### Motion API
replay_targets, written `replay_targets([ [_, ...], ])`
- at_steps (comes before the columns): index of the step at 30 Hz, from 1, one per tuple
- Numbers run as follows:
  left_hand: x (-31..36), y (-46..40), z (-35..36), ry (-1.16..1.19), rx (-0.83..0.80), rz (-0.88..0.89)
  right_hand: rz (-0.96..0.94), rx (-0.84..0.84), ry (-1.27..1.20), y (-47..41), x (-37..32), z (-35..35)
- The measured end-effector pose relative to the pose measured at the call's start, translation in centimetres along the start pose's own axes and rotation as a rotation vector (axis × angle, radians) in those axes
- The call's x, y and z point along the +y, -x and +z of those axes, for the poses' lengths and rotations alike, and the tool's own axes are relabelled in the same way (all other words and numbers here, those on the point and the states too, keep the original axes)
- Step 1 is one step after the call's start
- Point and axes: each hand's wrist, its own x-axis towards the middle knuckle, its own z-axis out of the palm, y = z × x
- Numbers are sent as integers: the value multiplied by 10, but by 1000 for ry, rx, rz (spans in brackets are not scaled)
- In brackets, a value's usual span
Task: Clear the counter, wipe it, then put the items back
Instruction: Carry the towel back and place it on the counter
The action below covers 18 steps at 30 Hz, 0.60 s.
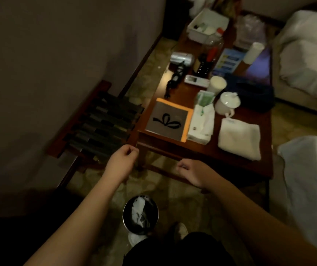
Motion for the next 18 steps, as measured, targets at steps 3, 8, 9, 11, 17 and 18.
replay_targets([
  [3,24,7,24,-54,-62,77,16,96,-7,23,24,-15],
  [8,57,7,69,-138,-136,152,68,249,-81,52,73,-39],
  [9,63,7,79,-140,-147,161,84,275,-94,56,83,-45],
  [11,74,5,100,-152,-171,177,104,320,-143,59,104,-59],
  [17,111,-8,187,-261,-225,203,137,548,-294,41,174,-102],
  [18,117,-13,204,-286,-237,201,147,590,-310,34,185,-109],
])
